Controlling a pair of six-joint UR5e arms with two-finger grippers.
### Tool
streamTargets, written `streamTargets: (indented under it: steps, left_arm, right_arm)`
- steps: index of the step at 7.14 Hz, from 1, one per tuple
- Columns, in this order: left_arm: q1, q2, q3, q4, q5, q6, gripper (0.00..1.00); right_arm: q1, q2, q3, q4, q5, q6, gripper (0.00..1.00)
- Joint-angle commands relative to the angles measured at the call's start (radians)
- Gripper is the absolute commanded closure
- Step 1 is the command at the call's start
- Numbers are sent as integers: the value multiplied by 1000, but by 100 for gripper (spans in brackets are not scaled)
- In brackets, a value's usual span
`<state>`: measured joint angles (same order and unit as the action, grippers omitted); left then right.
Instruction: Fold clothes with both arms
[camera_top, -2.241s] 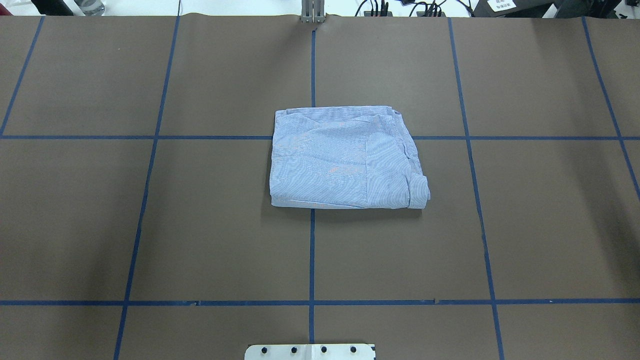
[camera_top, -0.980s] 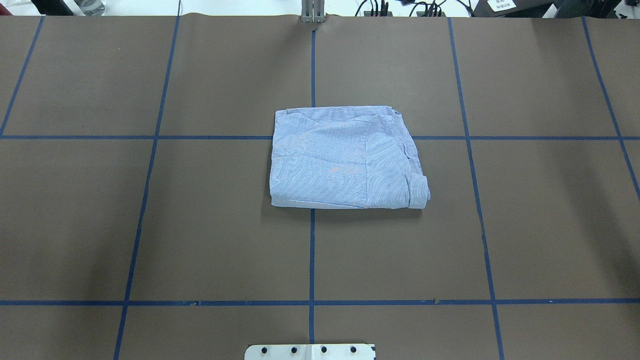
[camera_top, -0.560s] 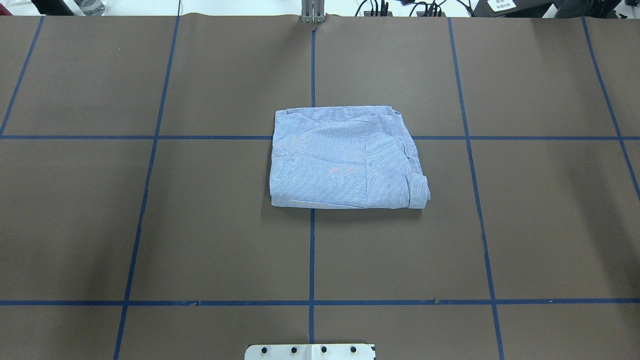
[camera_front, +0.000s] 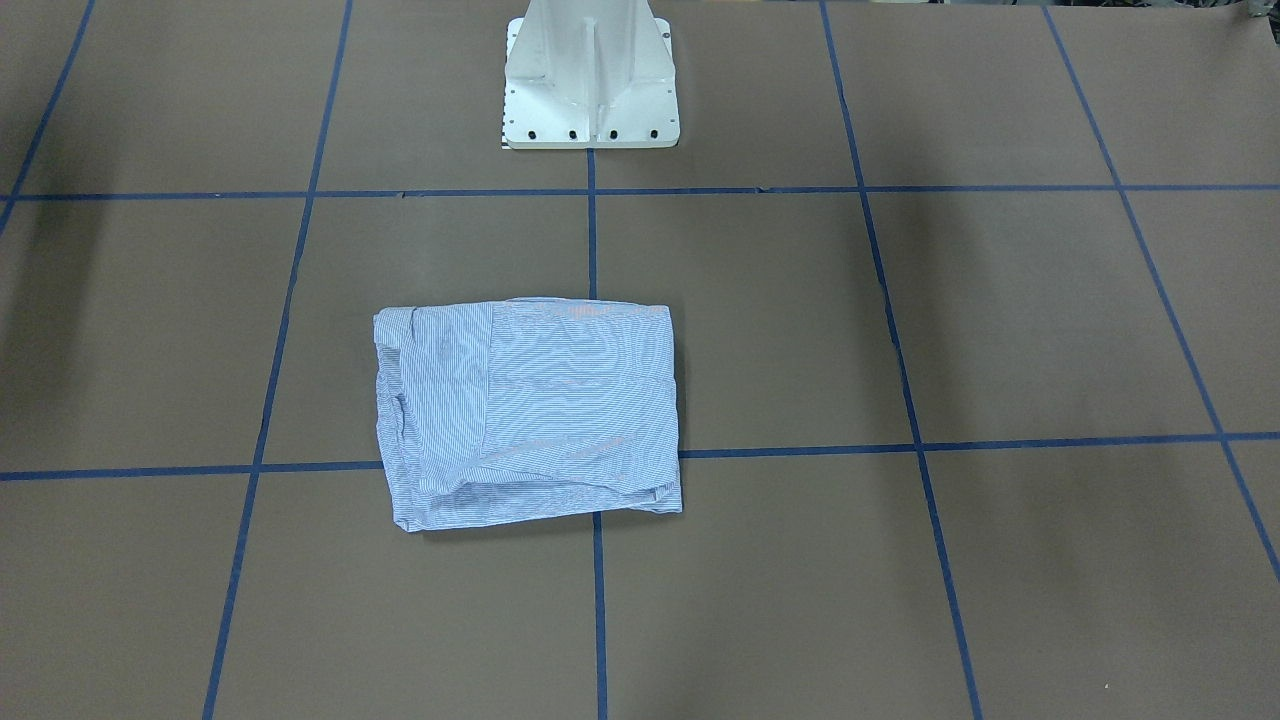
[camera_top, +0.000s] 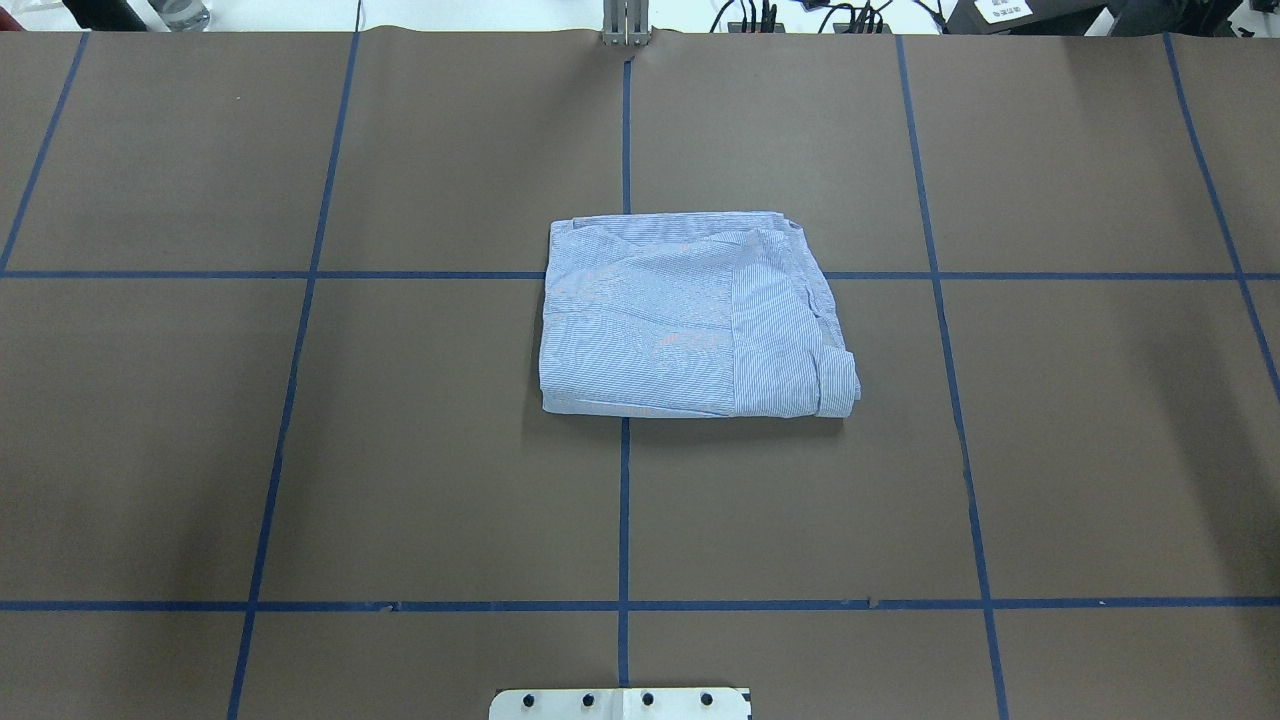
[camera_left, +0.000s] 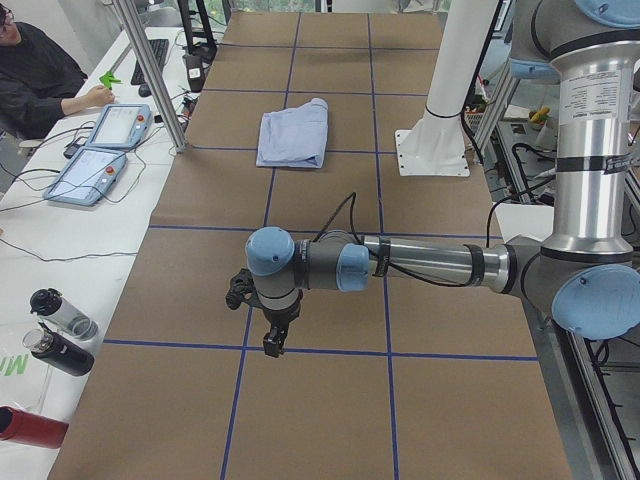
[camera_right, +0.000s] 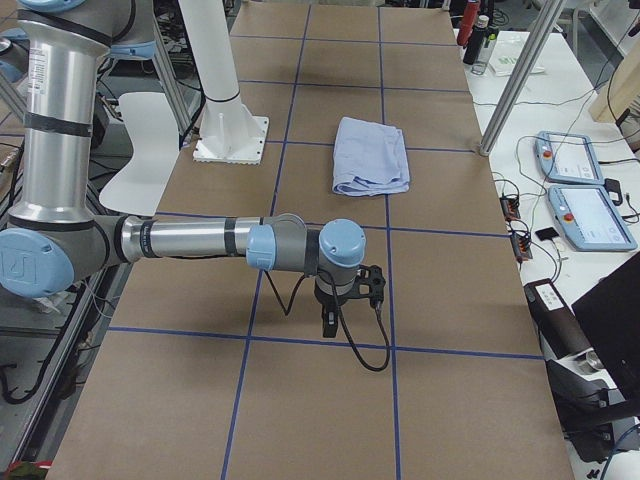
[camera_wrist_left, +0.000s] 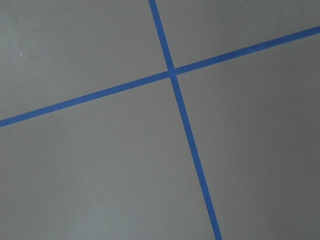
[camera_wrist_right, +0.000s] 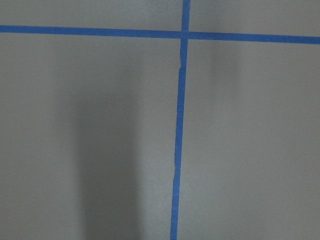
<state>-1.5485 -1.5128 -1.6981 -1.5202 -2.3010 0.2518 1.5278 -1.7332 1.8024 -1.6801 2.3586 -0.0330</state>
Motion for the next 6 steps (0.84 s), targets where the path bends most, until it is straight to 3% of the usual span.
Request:
streamTargets:
  steps: [1, 6]
  left_arm:
    - [1, -1, 0, 0, 3, -2, 0]
    - [1, 0, 34, -2, 8, 4, 0]
  right_arm:
    - [2, 1, -2, -1, -1, 1, 0]
    - [2, 7, -12, -1, -1, 4, 0]
